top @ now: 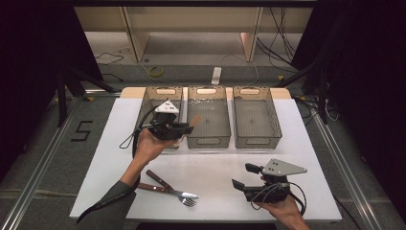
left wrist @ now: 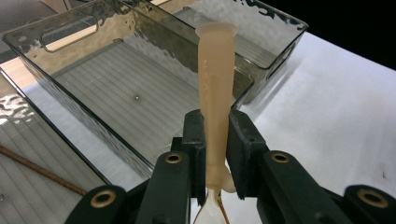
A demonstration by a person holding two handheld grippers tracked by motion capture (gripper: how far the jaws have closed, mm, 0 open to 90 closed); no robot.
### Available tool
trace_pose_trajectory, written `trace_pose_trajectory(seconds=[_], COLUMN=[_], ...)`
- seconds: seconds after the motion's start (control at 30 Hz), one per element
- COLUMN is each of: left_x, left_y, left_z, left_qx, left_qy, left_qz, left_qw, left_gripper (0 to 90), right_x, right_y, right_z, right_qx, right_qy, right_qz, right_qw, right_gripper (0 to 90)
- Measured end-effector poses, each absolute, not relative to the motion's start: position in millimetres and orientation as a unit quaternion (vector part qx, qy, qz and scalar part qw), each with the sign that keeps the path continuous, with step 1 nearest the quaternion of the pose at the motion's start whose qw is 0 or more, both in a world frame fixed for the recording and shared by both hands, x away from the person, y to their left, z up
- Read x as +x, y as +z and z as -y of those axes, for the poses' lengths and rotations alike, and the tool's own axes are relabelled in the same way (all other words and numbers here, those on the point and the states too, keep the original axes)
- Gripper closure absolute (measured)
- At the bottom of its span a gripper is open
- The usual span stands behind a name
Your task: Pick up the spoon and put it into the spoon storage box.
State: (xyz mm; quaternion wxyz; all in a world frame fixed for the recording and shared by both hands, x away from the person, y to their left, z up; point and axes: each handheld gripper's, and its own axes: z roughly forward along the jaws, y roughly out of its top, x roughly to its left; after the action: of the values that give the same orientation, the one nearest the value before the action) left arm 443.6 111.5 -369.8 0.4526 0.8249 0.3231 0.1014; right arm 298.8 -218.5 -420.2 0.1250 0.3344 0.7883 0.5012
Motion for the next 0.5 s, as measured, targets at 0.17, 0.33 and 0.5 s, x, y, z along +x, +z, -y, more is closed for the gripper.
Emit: trace_pose_trajectory(seconds=[0.17, 0.33, 0.5], left_x=[451.4, 462.3, 473.7], left_y=[-364.5, -359.3, -356.7], left_z=[-107.1, -99.8, -94.4], left_qx=[0.818, 0.81, 0.81], left_qy=[0.106, 0.107, 0.118], left_qz=[-0.327, -0.332, -0.334], left_qw=[0.461, 0.471, 0.467], left_gripper=[77.5, 77.4, 77.4], right_x=[298.9, 298.4, 298.9], right_y=[-420.1, -420.4, -420.3], right_z=[219.2, 218.6, 219.8], right_qx=[0.336, 0.334, 0.333], right_qy=[0.502, 0.504, 0.505], right_qz=[-0.787, -0.787, -0.786], right_qw=[0.126, 0.124, 0.124], right_gripper=[26.8, 26.8, 26.8])
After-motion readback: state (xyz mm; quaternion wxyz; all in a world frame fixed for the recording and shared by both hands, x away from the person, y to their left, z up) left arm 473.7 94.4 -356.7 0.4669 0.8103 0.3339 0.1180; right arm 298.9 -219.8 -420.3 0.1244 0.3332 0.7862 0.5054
